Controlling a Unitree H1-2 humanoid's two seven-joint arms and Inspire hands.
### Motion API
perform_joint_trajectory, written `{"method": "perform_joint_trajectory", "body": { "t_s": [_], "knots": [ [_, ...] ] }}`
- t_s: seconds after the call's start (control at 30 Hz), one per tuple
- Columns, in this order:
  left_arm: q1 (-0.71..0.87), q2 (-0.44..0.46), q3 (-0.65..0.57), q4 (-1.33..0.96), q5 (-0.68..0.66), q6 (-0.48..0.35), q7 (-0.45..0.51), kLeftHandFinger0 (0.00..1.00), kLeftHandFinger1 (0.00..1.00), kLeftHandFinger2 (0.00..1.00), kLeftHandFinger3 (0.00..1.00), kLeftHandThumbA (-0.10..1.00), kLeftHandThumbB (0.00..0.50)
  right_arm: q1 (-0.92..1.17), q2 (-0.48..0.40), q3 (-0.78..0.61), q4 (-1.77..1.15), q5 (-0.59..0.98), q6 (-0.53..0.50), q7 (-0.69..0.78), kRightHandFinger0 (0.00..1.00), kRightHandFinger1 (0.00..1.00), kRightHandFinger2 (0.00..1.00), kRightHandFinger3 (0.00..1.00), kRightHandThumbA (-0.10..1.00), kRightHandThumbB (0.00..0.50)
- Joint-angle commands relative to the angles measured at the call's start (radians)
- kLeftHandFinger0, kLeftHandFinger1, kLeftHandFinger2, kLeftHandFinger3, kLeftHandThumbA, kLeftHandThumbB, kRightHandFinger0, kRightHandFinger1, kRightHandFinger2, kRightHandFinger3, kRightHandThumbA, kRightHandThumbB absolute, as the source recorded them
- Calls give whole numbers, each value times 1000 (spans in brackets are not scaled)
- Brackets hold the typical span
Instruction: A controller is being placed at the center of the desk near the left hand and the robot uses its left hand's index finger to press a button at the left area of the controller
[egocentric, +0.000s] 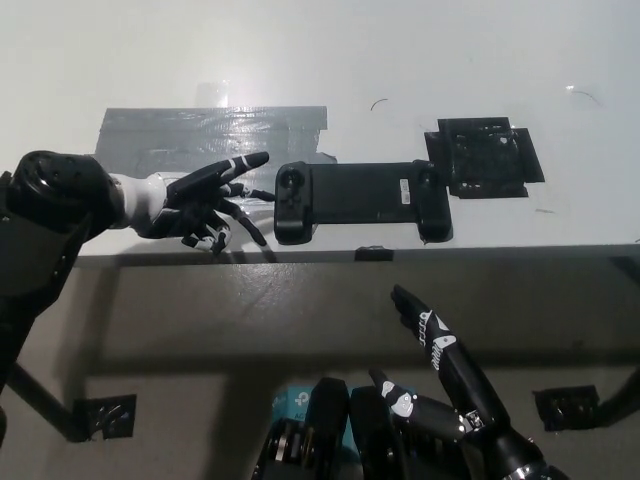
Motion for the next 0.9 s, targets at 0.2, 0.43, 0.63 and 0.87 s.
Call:
{"method": "perform_joint_trajectory", "body": {
  "t_s": [0.2, 0.43, 0.63, 0.87],
  "knots": [
    [-60, 0, -13, -20, 20, 17, -17, 4, 190, 539, 1000, 1000, 453, -15, -4, 3, -19, -5, -22, 17, 1000, 1000, 1000, 1000, 604, 219],
    [-79, -16, -11, -13, 10, 17, -23, 0, 112, 479, 1000, 1000, 468, -19, -4, 3, -27, -6, -10, 21, 1000, 1000, 1000, 1000, 591, 215],
    [-77, -21, -10, -37, 11, 17, -23, 0, 53, 455, 1000, 1000, 465, -25, -4, 3, -27, 1, -5, 26, 1000, 1000, 1000, 1000, 580, 216],
    [-80, -25, -6, -46, 16, 17, -17, 0, 93, 497, 1000, 1000, 466, -24, -4, 0, -35, -3, 5, 27, 1000, 1000, 1000, 1000, 578, 221]
  ]
}}
